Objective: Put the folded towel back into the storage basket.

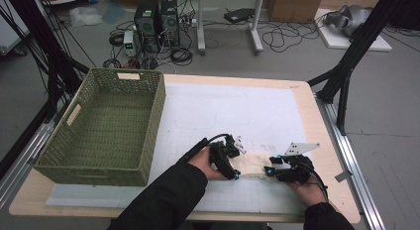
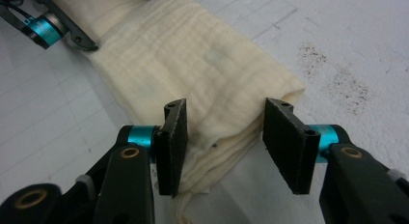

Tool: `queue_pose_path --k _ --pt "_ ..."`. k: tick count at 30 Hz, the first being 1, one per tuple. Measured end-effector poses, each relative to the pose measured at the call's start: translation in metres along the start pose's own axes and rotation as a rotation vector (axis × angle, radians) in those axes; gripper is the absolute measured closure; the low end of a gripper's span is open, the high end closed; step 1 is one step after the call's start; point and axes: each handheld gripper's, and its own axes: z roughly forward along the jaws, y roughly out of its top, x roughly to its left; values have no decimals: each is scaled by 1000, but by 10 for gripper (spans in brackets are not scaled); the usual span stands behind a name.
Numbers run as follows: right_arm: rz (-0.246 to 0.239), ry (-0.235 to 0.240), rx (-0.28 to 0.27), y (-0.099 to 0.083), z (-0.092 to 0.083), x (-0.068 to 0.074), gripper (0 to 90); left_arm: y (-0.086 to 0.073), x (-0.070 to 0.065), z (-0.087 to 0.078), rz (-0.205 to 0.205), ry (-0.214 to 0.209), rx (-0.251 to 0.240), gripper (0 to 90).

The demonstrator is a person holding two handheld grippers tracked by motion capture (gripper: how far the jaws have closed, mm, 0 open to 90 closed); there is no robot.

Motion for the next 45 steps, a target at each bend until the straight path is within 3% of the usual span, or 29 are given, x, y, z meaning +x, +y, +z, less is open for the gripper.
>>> queue_pose_path --k 11,20,32,45 --pt "9 0 3 0 0 0 484 -5 3 0 6 -23 -28 255" --pt "3 -9 4 0 0 0 456 -5 0 1 8 7 -29 277" --pt "7 -11 10 1 1 1 447 -5 1 0 0 8 -33 304" --pt "7 -13 11 3 3 2 438 -5 6 -2 -24 16 -36 417"
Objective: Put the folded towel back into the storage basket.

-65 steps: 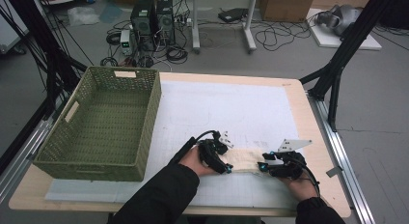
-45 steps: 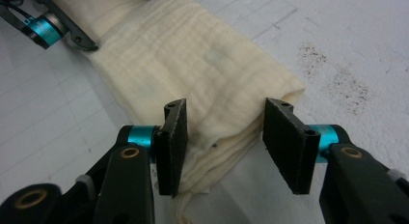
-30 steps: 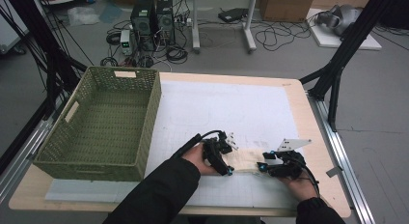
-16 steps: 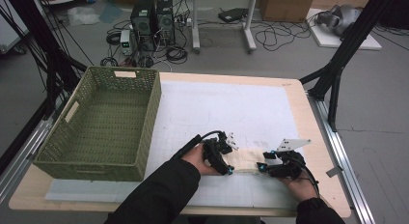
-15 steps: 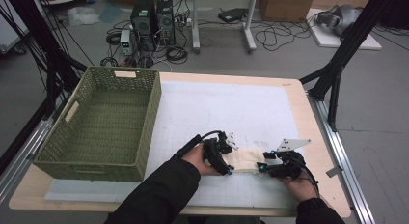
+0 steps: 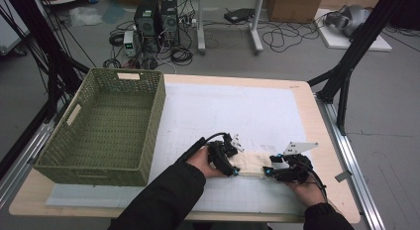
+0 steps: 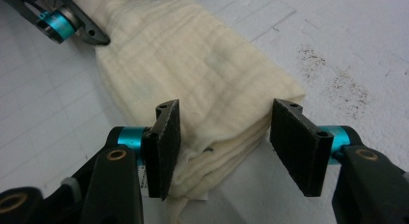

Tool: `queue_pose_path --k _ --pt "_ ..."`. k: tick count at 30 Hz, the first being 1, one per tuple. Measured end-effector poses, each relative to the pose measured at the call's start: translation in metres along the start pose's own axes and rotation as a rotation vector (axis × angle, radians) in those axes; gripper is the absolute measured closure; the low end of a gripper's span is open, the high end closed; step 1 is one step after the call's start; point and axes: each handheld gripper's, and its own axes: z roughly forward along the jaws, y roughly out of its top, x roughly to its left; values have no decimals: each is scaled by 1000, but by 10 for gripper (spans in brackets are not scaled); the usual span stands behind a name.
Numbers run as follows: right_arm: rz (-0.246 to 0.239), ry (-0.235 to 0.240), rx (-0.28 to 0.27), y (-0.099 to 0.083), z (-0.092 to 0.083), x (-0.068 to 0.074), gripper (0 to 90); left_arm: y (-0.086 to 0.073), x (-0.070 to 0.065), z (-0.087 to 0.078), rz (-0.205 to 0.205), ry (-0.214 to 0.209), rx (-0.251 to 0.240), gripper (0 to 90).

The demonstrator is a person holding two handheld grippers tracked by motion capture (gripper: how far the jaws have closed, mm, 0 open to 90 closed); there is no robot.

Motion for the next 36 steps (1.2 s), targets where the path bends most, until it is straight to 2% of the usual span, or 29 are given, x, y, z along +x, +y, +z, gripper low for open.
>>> queue_pose_path --k 13,23,28,32,36 --pt "3 -3 -9 1 0 -1 428 0 4 -1 -23 14 -2 529" --pt "17 -20 -58 -1 -10 -2 355 0 7 -2 -49 27 -9 622" --pt "19 -27 -66 -4 -15 0 316 0 8 -3 -57 35 -9 674" --pt "13 -41 -73 -8 -19 1 295 -2 10 -3 -90 38 -25 719" --pt "19 -45 -72 -10 -21 3 282 -2 11 -3 -97 39 -26 744"
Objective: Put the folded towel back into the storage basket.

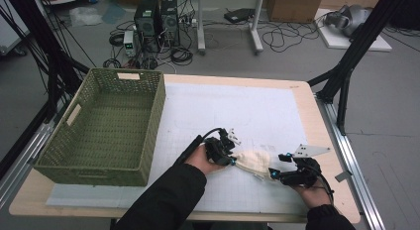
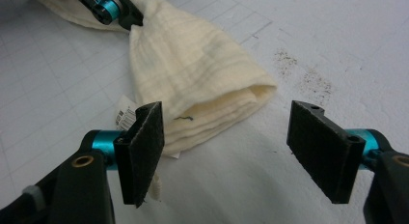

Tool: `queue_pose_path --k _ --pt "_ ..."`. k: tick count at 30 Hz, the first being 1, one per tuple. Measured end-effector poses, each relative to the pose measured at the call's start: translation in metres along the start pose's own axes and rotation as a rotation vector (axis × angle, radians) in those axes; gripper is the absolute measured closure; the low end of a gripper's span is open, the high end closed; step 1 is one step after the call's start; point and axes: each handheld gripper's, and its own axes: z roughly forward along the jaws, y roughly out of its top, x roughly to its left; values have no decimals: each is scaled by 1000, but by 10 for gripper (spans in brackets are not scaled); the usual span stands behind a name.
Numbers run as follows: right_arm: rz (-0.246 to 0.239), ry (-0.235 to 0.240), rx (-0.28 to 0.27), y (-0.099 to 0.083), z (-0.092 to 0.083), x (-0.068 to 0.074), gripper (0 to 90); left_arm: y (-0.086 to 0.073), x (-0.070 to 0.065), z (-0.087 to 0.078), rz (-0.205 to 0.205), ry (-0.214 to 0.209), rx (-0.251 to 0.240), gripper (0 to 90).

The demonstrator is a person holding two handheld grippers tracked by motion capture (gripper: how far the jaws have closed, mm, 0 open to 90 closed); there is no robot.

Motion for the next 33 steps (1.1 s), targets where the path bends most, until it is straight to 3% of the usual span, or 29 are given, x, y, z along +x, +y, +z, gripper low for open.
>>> queue_pose_path --k 14,33 --pt "-8 -13 -37 -1 -2 2 216 -1 5 0 -44 -21 -12 791" --pt "6 -32 -53 -1 0 0 175 -2 6 -1 -53 -23 -12 794"
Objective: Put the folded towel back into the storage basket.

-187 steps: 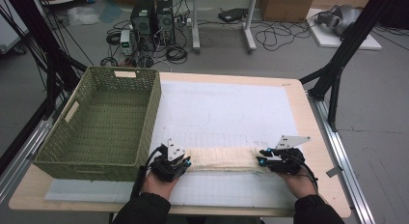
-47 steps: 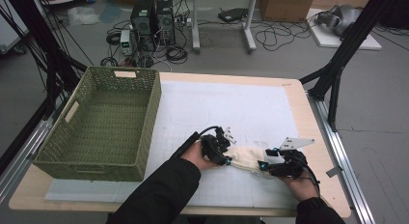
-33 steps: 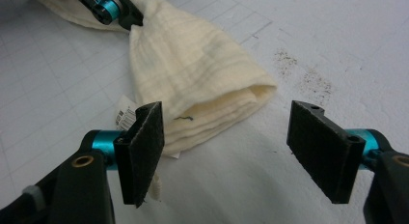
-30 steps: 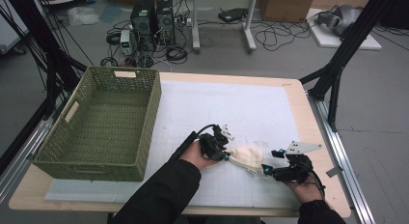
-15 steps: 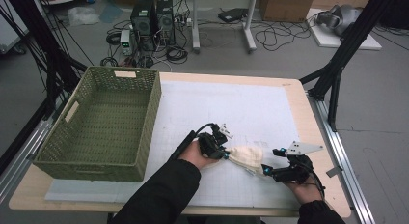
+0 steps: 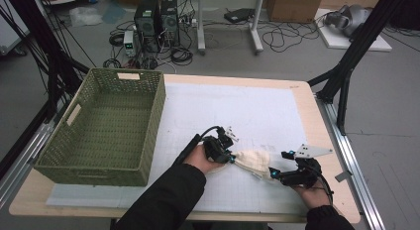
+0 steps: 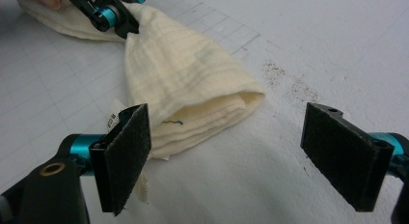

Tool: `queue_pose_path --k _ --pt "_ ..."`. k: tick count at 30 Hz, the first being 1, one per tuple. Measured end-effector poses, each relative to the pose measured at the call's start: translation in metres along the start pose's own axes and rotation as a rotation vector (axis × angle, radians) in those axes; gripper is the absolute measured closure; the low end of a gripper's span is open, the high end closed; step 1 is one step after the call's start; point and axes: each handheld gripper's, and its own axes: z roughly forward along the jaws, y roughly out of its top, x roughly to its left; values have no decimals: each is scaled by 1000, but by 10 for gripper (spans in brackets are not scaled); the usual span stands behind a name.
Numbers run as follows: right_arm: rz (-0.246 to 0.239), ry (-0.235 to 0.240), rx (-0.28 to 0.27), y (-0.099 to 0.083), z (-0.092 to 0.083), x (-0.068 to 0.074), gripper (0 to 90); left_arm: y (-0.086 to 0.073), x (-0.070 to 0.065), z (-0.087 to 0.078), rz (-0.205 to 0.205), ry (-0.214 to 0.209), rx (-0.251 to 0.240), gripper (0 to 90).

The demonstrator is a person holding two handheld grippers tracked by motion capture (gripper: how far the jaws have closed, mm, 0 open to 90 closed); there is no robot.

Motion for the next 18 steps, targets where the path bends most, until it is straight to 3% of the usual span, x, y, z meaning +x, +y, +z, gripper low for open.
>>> queue_pose_path --k 6,11,18 --pt "-1 -1 -8 1 0 0 175 0 -1 -1 -18 5 3 798" --pt "-2 3 -4 0 1 0 173 1 3 -1 -101 -14 10 800" --pt "-2 3 -2 1 2 -1 170 1 4 -3 -137 -24 16 801"
